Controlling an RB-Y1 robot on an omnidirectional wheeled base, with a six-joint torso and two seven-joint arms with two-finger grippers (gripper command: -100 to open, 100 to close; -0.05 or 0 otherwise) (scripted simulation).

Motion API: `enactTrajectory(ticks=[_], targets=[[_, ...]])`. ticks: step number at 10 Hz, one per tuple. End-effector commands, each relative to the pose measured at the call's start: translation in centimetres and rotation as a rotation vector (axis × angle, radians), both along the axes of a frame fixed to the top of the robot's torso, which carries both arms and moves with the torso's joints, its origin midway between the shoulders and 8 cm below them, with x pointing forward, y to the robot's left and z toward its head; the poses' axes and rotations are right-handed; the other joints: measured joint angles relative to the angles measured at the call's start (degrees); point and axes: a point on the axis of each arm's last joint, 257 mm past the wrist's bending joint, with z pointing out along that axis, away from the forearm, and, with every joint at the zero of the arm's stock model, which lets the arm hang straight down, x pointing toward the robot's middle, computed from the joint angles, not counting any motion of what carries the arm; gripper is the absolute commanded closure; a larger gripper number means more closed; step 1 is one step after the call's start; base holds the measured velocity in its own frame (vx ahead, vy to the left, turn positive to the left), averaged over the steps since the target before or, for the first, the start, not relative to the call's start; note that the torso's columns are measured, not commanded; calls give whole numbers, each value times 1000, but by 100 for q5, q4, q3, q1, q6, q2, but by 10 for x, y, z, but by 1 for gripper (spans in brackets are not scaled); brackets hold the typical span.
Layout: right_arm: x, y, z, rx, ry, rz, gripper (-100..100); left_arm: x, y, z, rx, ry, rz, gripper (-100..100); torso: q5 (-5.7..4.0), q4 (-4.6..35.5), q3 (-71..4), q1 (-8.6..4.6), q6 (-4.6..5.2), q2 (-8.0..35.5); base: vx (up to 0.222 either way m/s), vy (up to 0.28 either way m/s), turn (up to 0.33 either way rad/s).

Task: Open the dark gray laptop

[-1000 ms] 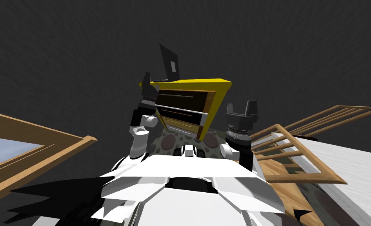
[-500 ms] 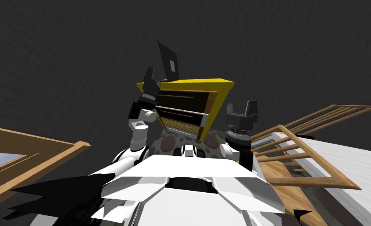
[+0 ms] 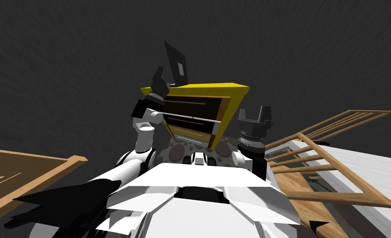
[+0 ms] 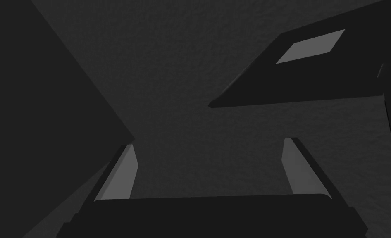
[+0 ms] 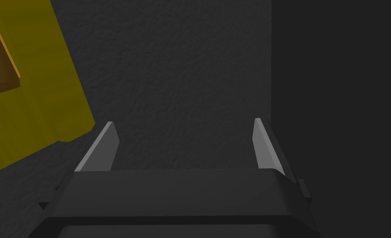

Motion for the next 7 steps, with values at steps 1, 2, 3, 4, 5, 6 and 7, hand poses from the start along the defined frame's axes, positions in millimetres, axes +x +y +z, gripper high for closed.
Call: enactTrajectory(ticks=[1, 2, 3, 4, 5, 6, 7], targets=[[0, 0, 0, 0, 0, 0, 0, 17, -1, 8, 43, 53, 5, -100, 2, 1, 1, 7, 0, 2, 86, 48, -80], [0, 0, 0, 0, 0, 0, 0, 19, -1, 6, 44, 62, 7, -100, 3, -2, -3, 6, -1, -6, 79, 29, -19], [0, 0, 0, 0, 0, 0, 0, 25, 0, 9, 60, 85, 11, -100, 1, -2, -2, 0, -2, -3, 68, 23, -31], [0, 0, 0, 0, 0, 0, 0, 31, 1, 12, 74, 106, 16, -100, -1, 1, 1, -2, 0, 2, 82, 31, -61], [0, 0, 0, 0, 0, 0, 0, 37, 3, 14, 88, 128, 22, -100, 0, 0, 0, 2, 0, 0, 99, 48, -61], [0, 0, 0, 0, 0, 0, 0, 42, 5, 17, 99, 149, 28, -100, 3, -1, -3, 10, -1, -5, 93, 60, -55], [0, 0, 0, 0, 0, 0, 0, 47, 6, 20, 109, 166, 34, -100, 4, -1, -2, 12, -1, -3, 89, 41, -44]])
